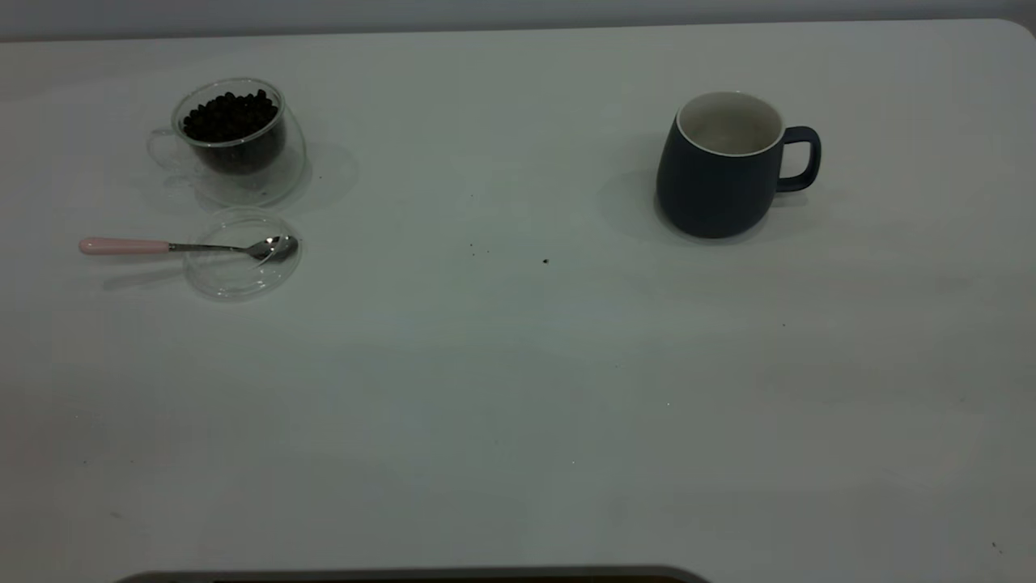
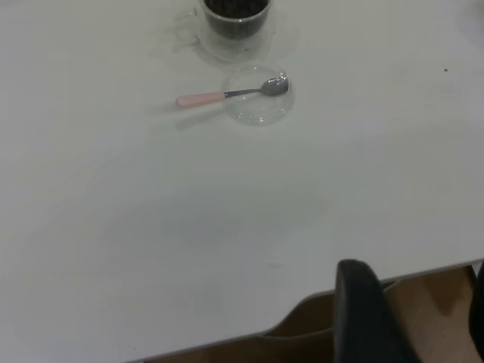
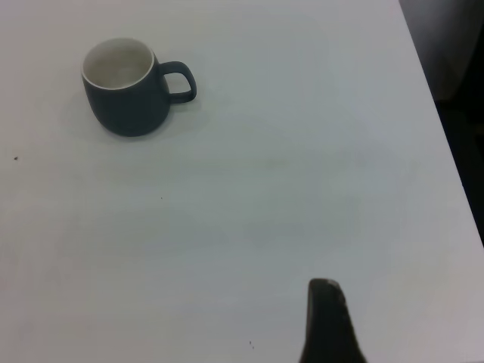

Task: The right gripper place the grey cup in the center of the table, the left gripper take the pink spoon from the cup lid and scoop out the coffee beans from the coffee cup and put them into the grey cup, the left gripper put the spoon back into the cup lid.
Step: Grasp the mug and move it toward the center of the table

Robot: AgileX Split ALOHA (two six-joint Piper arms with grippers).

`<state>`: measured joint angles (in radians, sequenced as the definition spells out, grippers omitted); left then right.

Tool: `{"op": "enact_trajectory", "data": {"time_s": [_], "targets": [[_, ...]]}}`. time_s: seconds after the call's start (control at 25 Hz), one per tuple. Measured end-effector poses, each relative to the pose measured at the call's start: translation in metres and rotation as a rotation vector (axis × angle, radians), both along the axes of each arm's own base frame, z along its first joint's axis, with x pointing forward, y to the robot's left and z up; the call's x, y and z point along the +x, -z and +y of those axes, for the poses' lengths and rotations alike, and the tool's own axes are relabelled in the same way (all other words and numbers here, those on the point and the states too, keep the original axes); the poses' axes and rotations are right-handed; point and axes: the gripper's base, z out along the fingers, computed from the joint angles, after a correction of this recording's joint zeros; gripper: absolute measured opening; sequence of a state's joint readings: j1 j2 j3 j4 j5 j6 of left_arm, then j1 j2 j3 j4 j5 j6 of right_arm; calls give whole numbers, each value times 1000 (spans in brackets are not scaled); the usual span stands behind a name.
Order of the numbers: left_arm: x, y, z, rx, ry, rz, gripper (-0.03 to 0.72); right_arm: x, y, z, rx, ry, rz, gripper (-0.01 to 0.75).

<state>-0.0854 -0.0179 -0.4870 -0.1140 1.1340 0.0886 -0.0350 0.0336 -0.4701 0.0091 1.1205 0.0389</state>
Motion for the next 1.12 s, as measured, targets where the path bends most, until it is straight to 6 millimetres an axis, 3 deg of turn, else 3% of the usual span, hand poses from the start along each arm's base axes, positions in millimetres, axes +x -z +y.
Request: {"op": "enact_trajectory", "data": {"time_s": [0.96, 1.12], "targets": [[0, 0, 0, 1, 1, 0, 401, 1, -1, 2, 26, -12, 3, 537], [0, 0, 0, 1, 1, 0, 401, 24, -19, 6, 70, -44, -14, 545]]}}
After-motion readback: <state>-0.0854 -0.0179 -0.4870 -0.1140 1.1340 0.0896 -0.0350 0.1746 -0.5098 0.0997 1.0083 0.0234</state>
